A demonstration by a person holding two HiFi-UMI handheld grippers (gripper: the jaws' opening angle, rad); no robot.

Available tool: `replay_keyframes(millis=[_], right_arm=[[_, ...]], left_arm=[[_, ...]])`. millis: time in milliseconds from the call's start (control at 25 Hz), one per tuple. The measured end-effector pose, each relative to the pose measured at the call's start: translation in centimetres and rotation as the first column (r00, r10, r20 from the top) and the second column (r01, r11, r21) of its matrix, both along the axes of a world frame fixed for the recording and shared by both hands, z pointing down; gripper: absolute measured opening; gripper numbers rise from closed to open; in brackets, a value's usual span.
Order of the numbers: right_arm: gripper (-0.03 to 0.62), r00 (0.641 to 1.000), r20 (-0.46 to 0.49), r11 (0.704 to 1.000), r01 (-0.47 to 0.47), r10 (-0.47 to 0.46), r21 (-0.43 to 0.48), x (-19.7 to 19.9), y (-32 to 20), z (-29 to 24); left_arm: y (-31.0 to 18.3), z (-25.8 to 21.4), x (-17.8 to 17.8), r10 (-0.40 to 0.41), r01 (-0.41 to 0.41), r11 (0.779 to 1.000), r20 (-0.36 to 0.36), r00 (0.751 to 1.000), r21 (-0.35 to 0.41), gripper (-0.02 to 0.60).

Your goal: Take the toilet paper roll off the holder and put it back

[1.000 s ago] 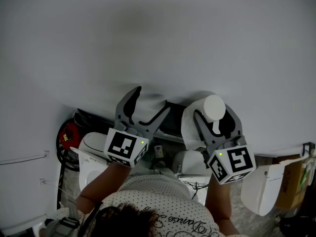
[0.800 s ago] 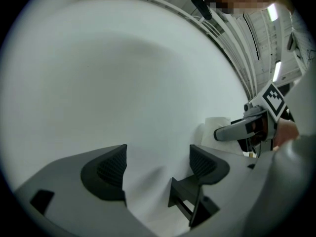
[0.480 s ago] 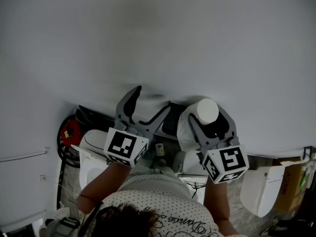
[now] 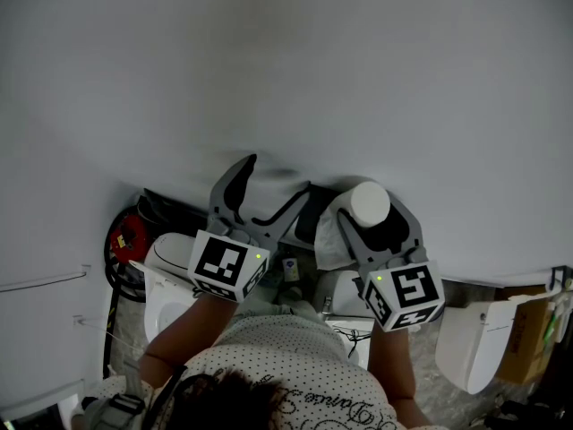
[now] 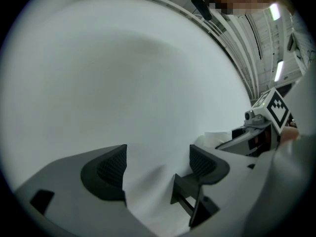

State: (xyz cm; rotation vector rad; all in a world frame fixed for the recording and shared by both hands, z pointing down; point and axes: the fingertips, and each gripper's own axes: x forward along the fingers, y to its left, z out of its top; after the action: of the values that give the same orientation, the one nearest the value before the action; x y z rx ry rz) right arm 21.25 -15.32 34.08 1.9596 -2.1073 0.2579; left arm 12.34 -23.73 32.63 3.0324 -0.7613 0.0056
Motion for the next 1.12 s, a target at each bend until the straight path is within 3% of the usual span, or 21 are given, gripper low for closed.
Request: replay_keyframes(millis=[760, 1120], right_arm=[[0.305, 1.000, 0.000, 1.000, -0.009, 0.009, -0.004, 0.32, 0.49, 0.64], [0.390, 0.999, 0.027, 1.000, 0.018, -0.019, 0.012, -0.05, 0.22, 0.38]], left_arm=[[0.41, -0.27, 0.82, 0.023, -0.023, 1.000, 0.001, 1.000, 0.004, 0.380], [0.30, -0.74, 0.70, 0.024, -0.024, 1.000, -0.005, 1.000, 0.010, 0.380]])
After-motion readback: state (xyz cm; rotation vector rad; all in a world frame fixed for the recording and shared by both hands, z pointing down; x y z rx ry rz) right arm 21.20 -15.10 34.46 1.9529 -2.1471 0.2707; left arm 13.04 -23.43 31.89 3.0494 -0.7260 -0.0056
